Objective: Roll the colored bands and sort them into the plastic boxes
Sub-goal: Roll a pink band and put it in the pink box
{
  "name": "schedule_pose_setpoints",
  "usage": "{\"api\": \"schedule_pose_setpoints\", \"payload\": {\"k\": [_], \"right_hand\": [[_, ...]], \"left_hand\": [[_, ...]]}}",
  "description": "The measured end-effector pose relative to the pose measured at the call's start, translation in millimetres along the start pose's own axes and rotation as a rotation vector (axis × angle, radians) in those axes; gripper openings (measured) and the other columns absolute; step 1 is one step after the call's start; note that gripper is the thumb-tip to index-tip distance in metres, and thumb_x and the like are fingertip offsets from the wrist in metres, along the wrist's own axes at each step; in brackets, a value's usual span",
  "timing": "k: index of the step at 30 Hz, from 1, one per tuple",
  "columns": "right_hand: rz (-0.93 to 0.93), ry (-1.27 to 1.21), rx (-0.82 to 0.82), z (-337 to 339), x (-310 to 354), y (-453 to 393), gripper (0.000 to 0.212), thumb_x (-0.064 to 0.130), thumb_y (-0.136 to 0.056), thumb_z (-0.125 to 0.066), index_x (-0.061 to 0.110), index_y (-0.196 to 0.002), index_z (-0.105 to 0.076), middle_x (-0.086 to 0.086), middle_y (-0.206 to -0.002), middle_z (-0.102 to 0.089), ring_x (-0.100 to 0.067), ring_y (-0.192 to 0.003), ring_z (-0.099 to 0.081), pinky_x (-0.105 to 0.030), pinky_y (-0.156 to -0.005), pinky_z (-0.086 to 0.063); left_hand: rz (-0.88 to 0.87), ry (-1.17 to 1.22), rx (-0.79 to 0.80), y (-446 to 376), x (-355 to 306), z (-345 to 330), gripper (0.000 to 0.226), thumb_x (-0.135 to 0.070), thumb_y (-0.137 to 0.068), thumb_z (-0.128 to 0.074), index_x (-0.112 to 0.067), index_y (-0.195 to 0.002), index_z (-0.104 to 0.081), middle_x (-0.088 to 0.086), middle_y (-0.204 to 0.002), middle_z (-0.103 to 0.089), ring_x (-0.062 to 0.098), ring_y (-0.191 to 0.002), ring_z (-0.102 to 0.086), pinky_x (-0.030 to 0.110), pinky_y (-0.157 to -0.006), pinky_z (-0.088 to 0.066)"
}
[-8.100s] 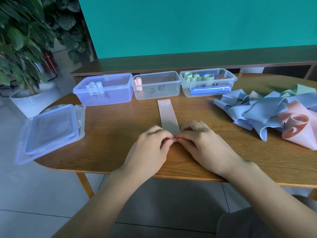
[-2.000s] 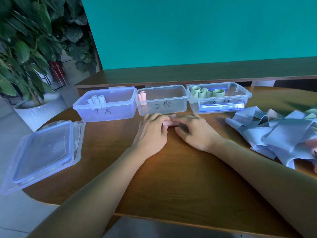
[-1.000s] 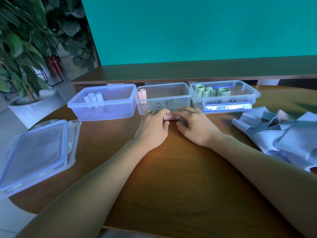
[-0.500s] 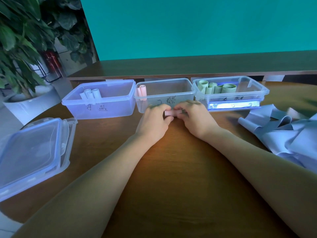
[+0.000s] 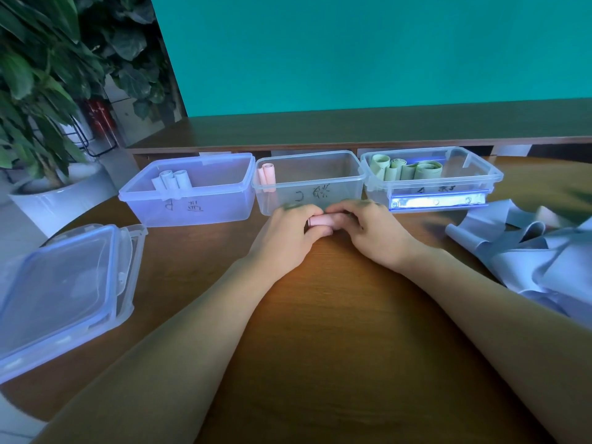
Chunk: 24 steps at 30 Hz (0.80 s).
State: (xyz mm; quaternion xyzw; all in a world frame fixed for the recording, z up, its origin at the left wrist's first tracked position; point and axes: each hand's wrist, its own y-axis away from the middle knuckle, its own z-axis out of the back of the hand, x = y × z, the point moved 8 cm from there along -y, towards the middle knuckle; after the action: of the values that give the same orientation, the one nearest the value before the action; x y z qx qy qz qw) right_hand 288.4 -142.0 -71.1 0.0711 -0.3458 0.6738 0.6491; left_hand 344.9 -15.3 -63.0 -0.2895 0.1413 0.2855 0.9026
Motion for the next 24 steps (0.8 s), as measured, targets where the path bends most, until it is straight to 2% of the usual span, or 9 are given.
{"api": "schedule_pose_setpoints", "payload": {"k": [3, 5, 8, 11, 14, 18, 20, 22, 24], "right_hand": [[-0.093, -0.169, -0.049, 6.9, -5.2, 5.4, 0.027, 0.029, -0.102, -0.059, 0.022, -0.128, -0.062, 0.007, -0.114, -0.071, -0.009, -0.103, -0.064, -0.014, -0.088, -0.044], [-0.110, -0.302, -0.063, 11.1, -2.1, 8.6, 0.033, 0.035, -0.097, -0.065, 0.022, -0.127, -0.062, 0.009, -0.111, -0.072, -0.005, -0.102, -0.066, -0.013, -0.085, -0.047], [-0.072, -0.408, -0.090, 17.9, 8.0, 10.3, 0.032, 0.030, -0.093, -0.070, 0.020, -0.124, -0.067, 0.009, -0.109, -0.073, -0.004, -0.106, -0.067, -0.019, -0.092, -0.049], [-0.056, -0.490, -0.142, 24.5, 15.2, 9.5, 0.025, 0.025, -0.092, -0.072, 0.019, -0.115, -0.072, 0.007, -0.105, -0.075, -0.009, -0.104, -0.069, -0.025, -0.097, -0.051], [-0.043, -0.541, -0.168, 30.8, 24.1, 2.1, 0.021, 0.023, -0.090, -0.073, 0.017, -0.111, -0.074, 0.005, -0.102, -0.076, -0.013, -0.100, -0.071, -0.025, -0.093, -0.054], [-0.009, -0.414, -0.159, 39.1, 37.8, -26.3, 0.020, 0.022, -0.093, -0.070, 0.015, -0.112, -0.074, 0.005, -0.100, -0.076, -0.010, -0.091, -0.071, -0.024, -0.087, -0.055], [0.021, -0.312, -0.157, 44.7, 46.6, -45.5, 0.019, 0.024, -0.095, -0.069, 0.016, -0.111, -0.075, 0.007, -0.100, -0.076, -0.007, -0.090, -0.070, -0.033, -0.091, -0.057], [0.059, -0.229, -0.113, 46.9, 53.6, -66.0, 0.014, 0.027, -0.098, -0.066, 0.030, -0.102, -0.079, 0.012, -0.102, -0.076, -0.011, -0.094, -0.069, -0.037, -0.093, -0.056], [0.061, -0.124, -0.067, 46.3, 54.4, -87.0, 0.021, 0.027, -0.099, -0.064, 0.041, -0.092, -0.079, 0.019, -0.098, -0.076, -0.007, -0.091, -0.068, -0.029, -0.089, -0.054]], "left_hand": [[-0.010, 0.032, -0.019, 4.0, -1.1, 5.0, 0.025, -0.039, -0.097, -0.062, -0.021, -0.112, -0.069, -0.003, -0.113, -0.067, 0.013, -0.103, -0.058, 0.031, -0.081, -0.053], [0.029, 0.088, -0.031, 5.2, 1.7, 7.7, 0.029, -0.043, -0.097, -0.059, -0.020, -0.112, -0.069, -0.006, -0.107, -0.067, 0.008, -0.095, -0.058, 0.020, -0.075, -0.050], [0.079, 0.149, -0.047, 6.8, 5.6, 12.6, 0.032, -0.045, -0.098, -0.056, -0.020, -0.115, -0.067, -0.013, -0.095, -0.061, 0.001, -0.084, -0.058, 0.007, -0.067, -0.041], [0.076, 0.196, -0.083, 9.1, 6.5, 17.9, 0.031, -0.046, -0.098, -0.054, -0.021, -0.113, -0.066, -0.015, -0.093, -0.062, 0.000, -0.086, -0.060, 0.006, -0.068, -0.044], [0.086, 0.267, -0.163, 10.3, 8.8, 26.1, 0.026, -0.044, -0.098, -0.055, -0.023, -0.109, -0.067, -0.019, -0.091, -0.062, -0.001, -0.090, -0.061, 0.006, -0.071, -0.045], [0.149, 0.382, -0.295, 9.8, 18.7, 40.1, 0.037, -0.043, -0.098, -0.057, -0.029, -0.133, -0.057, -0.016, -0.114, -0.066, -0.001, -0.102, -0.063, 0.008, -0.083, -0.050], [0.197, 0.426, -0.337, 9.9, 27.0, 42.7, 0.047, -0.046, -0.096, -0.057, -0.036, -0.141, -0.047, -0.012, -0.122, -0.066, 0.006, -0.104, -0.066, 0.016, -0.086, -0.056], [0.250, 0.443, -0.342, 9.8, 35.9, 40.8, 0.055, -0.048, -0.095, -0.057, -0.036, -0.146, -0.041, -0.007, -0.123, -0.068, 0.012, -0.102, -0.068, 0.024, -0.087, -0.058], [0.298, 0.431, -0.349, 9.5, 45.9, 38.4, 0.056, -0.048, -0.096, -0.056, -0.037, -0.149, -0.038, -0.003, -0.126, -0.067, 0.012, -0.099, -0.068, 0.029, -0.090, -0.058]]}}
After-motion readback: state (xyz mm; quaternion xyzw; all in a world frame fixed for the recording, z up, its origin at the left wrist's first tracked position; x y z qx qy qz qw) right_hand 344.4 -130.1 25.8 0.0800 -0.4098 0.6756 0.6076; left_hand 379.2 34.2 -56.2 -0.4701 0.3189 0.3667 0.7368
